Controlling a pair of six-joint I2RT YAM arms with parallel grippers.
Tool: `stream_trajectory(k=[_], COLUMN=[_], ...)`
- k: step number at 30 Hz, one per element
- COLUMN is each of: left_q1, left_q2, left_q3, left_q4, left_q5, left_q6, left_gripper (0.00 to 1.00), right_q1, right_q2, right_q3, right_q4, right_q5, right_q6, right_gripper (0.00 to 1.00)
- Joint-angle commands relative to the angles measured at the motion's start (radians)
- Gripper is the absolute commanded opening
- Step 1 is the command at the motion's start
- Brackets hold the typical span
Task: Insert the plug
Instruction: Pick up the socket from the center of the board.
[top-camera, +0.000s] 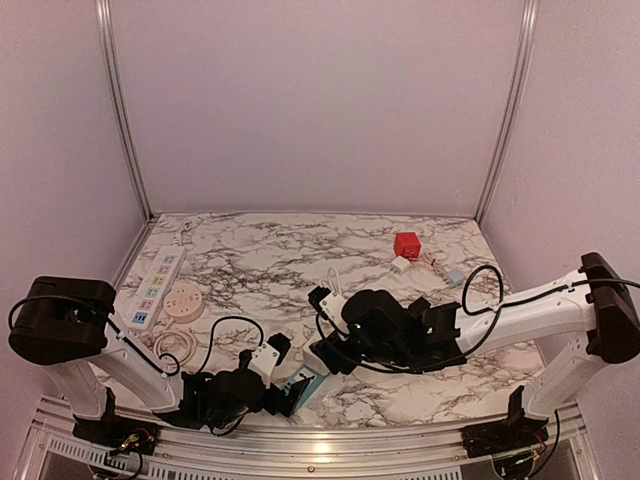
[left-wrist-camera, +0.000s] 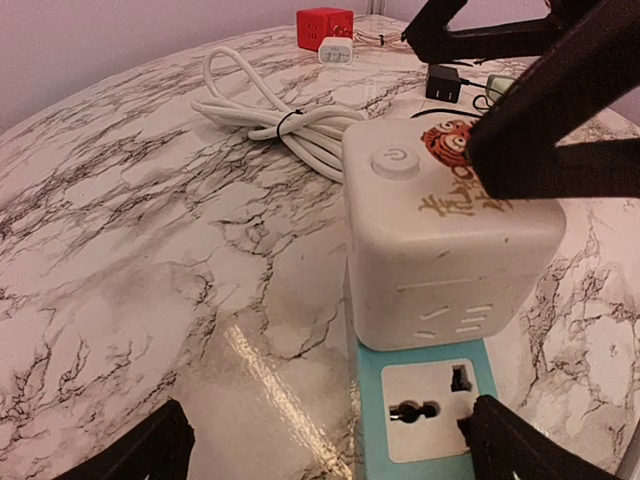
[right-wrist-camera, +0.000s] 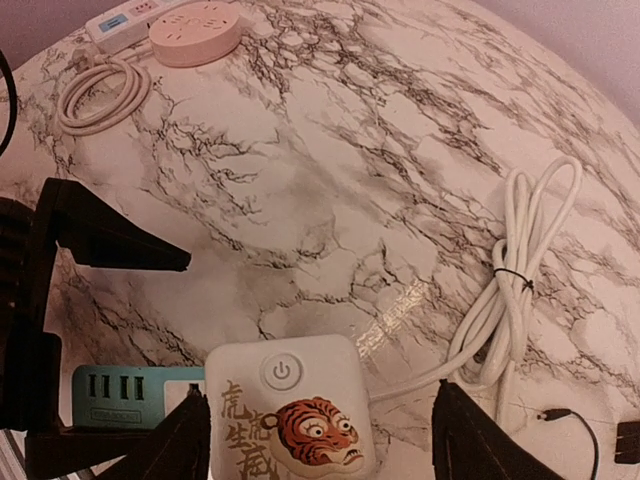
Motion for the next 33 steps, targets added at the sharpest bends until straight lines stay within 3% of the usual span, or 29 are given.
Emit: stream_trajectory(k=[1,24,33], left_q1=[-0.004,-0.005,-0.005], left_q2=[0.031,-0.023,-0.003], left_q3=[-0.017,-0.064,-0.075], left_q4=[-0.108,-0.067,0.014], left_q5=[0.027,0.021,0.091], left_q6=[0.018,0.021,0.038], left_gripper=[0.99,0.99,0.99], right_q1=[0.013,0.013,0.012], right_q2=[-0.002,-0.066,-0.091], right_q3=[0.042,0.007,-0.008], right_q4=[-0.017,0.016,0.027], right_q5=[0.014,0.036,0.057], right_q6=[-0.01,-0.007,-0.003], right_gripper=[0.7,0.71,0.71])
